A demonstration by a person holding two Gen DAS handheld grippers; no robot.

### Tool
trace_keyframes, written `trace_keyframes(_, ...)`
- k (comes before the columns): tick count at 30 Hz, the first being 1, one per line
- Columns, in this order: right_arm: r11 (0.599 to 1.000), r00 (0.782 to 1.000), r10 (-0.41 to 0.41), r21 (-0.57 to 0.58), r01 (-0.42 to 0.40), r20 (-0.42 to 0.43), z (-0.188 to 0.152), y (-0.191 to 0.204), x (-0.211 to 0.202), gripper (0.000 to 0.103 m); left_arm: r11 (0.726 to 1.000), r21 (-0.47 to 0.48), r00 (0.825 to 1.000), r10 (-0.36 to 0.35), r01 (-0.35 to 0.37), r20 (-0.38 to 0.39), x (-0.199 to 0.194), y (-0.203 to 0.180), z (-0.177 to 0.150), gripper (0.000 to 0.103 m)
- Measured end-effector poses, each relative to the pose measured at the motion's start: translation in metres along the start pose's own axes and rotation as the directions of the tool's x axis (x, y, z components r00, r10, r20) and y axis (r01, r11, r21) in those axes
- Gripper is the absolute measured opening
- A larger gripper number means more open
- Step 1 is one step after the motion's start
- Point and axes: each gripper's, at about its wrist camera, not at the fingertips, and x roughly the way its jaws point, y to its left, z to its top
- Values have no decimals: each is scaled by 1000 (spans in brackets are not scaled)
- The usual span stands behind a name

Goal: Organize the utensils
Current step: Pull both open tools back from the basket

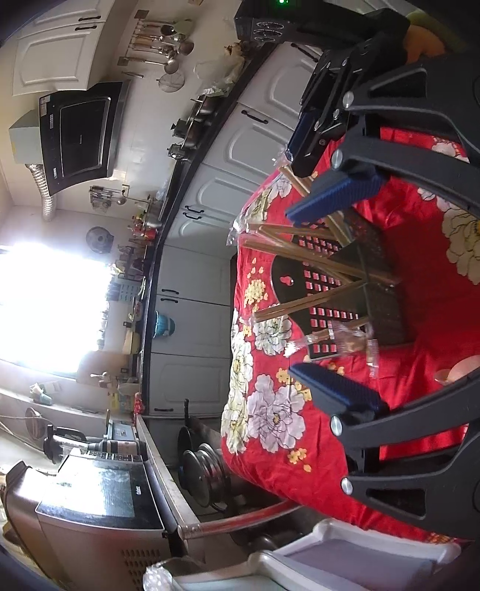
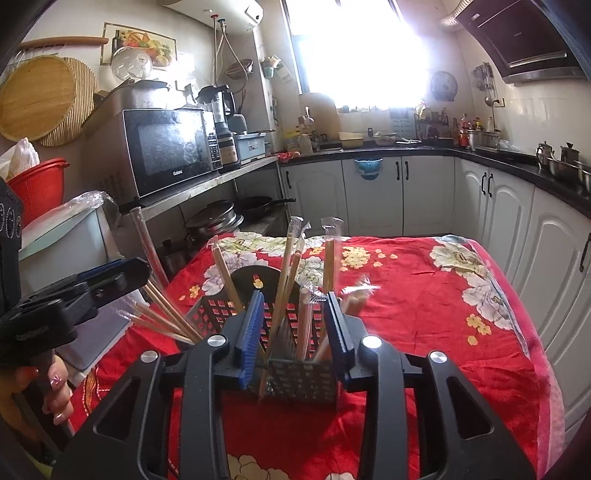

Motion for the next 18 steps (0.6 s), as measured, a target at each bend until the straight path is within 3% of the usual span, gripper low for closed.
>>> trace_keyframes(7, 1000, 1000, -9, 7, 9, 2, -12, -2, -19, 47, 1000, -2, 1000, 3, -3, -13, -15, -2, -11, 91)
trace_keyframes(18, 1000, 1000, -19, 6, 19, -2, -39, 6, -42, 69, 999, -41, 999, 26, -28, -47, -31, 4, -42, 92)
